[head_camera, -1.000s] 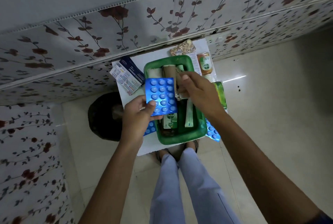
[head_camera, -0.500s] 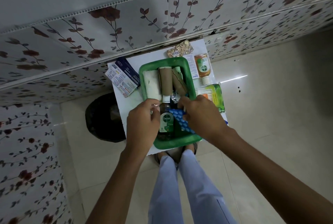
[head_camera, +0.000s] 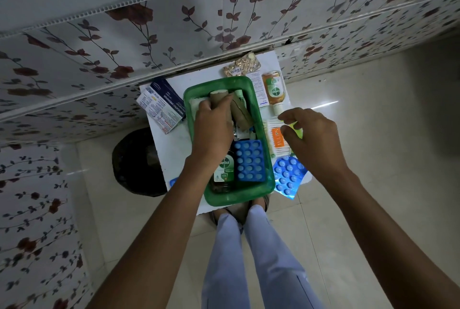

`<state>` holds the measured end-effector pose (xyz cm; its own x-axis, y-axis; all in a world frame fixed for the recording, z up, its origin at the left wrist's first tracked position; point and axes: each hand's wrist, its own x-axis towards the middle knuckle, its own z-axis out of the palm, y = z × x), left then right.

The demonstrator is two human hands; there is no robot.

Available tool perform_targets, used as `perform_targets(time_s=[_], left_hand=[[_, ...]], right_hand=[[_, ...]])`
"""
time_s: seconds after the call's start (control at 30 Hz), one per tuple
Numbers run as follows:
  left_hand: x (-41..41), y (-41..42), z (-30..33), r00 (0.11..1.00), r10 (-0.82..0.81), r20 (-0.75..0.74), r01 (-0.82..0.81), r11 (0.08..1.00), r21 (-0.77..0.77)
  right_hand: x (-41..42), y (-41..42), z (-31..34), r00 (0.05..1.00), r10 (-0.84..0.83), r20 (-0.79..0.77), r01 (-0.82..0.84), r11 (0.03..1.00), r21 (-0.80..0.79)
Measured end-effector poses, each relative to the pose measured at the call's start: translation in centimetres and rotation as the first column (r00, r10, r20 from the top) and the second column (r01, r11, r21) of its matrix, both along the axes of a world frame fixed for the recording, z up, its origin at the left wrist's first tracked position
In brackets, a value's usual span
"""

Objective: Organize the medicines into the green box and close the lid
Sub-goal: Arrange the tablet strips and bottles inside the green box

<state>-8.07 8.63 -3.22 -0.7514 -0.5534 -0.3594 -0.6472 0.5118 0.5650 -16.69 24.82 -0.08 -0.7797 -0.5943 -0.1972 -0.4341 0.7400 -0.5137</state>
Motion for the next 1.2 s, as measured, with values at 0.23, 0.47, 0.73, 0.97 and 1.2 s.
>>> perform_targets(time_s=[0.23,0.47,0.73,0.97,1.2], left_hand=[[-0.5,-0.3,-0.2,0.988,0.152,-0.025,-0.151,0.987,0.054],[-2.5,-0.9,0.0,0.988,0.126,0.091,-0.14,0.977,0.162],[-0.5,-1.1,-0.1,0.998,0.013,0.057,-0.013,1.0,0.007],[0.2,-0.7,-0.6,1.0,-0.013,-0.011,0.012,0.996,-0.084],[0.2,-0.7,-0.9,0.998,-0.038,-0.039,0.035,0.996,-0.076]], right_hand=[[0.8,2.1,-0.2,0.997,-0.034,0.07,0.037,0.999,-0.037],[1.4,1.3,0.1,0.996,-0.018,0.089,0.023,0.998,-0.057],[-0.7,-7.4,-0.4,0.761,0.599,-0.249,-0.517,0.792,0.324],[-1.5,-9.9,-2.2,0.511,0.849,-0.131,-0.61,0.466,0.641],[-0.6,-8.4,-2.8,0.55,0.798,-0.246,-0.506,0.552,0.663]])
